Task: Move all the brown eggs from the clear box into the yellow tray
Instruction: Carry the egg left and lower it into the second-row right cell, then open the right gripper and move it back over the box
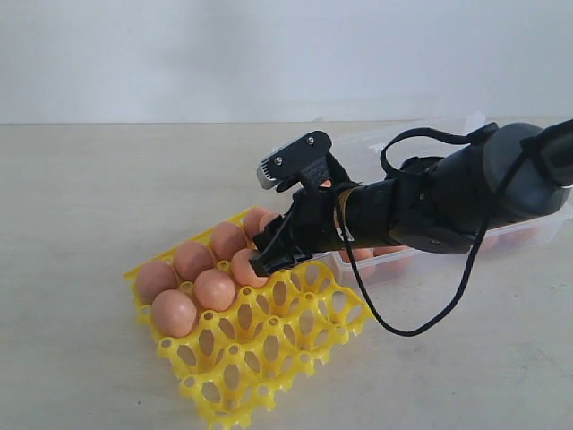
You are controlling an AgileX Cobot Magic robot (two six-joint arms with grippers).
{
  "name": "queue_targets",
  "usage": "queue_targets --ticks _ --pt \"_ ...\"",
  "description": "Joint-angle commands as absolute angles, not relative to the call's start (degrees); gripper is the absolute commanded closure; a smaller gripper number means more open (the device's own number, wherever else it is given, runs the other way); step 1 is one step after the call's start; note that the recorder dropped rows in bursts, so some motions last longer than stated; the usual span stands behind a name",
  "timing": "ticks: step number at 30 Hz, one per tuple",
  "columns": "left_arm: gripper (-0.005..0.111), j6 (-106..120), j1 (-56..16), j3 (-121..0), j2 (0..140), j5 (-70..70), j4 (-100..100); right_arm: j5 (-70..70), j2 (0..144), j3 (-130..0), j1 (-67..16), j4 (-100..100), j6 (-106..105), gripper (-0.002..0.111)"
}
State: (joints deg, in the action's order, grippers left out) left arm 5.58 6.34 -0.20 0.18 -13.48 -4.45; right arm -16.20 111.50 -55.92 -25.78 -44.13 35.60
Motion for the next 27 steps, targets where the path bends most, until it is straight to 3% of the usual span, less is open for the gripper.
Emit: queue_targets --ticks 1,13,22,26,27 --pt "0.103 5.4 6.1 0.0 0.0 -13.3 -4.3 -16.9 111.3 -56.1 -25.7 -43.5 35.4 0.058" --pt "0.103 5.4 6.1 0.0 0.0 -13.3 -4.3 -16.9 107.8 -56.1 -25.7 -43.5 35.4 0.058" --pt "0.103 5.4 6.1 0.0 0.0 -13.3 -4.3 -18.0 97.0 -56.1 -25.7 -38.7 29.5 0.058" --pt "0.103 5.4 6.1 0.0 0.0 -13.3 -4.3 -4.7 91.0 -58.2 -24.6 -30.0 29.7 0.058" --pt "0.103 5.4 6.1 0.0 0.0 -13.3 -4.3 8.4 90.9 -61.2 -23.9 -29.8 29.8 0.058"
